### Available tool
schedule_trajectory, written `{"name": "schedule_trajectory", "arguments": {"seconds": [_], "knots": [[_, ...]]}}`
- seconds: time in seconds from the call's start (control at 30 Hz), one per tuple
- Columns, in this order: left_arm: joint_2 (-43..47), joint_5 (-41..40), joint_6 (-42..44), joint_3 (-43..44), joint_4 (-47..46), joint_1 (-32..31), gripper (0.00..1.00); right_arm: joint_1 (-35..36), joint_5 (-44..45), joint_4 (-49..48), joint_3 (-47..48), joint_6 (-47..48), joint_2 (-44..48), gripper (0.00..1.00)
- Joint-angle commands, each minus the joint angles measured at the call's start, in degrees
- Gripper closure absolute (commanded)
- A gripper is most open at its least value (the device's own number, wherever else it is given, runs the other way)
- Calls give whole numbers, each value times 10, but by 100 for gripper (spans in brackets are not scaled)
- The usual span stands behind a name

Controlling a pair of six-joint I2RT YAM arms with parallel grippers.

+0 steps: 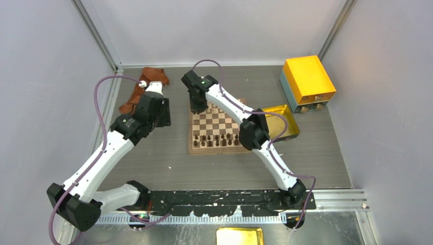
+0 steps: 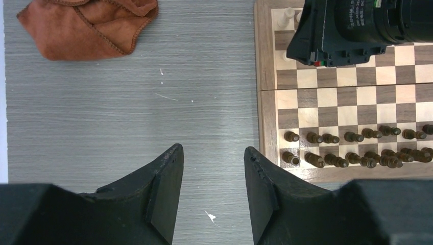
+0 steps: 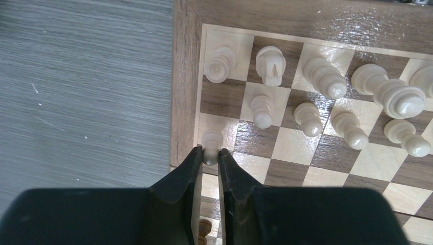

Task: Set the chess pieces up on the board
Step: Place the chess piece on the chessboard.

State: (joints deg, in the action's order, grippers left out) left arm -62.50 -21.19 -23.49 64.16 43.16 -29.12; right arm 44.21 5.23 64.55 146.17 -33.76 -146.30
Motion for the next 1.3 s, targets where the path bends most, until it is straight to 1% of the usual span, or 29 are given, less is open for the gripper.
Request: {"name": "schedule_trajectory", "arguments": {"seconds": [0.0,0.33,0.5,0.6,0.7,0.8,0.93,1.27], "knots": [[10,-1,11,-3,-22,-11,50,-1,-6,-20,35,-1,-2,93],[8,-4,10,-8,-25,-16,45,-2,-18,-20,27,-6,-10,88],[10,-3,8,-13,-29,-17,39,-2,-17,-19,22,-5,-10,86],[12,-1,6,-18,-33,-17,35,-2,-15,-19,19,-3,-7,83],[13,-1,6,-20,-34,-17,33,-3,-14,-19,19,-2,-4,78],[15,-3,7,-20,-34,-17,33,-2,-15,-23,21,-1,-2,71],[14,-2,7,-18,-35,-17,33,-2,-16,-25,22,3,2,63],[12,-5,8,-8,-30,-17,33,-2,-16,-31,24,8,23,61]]}}
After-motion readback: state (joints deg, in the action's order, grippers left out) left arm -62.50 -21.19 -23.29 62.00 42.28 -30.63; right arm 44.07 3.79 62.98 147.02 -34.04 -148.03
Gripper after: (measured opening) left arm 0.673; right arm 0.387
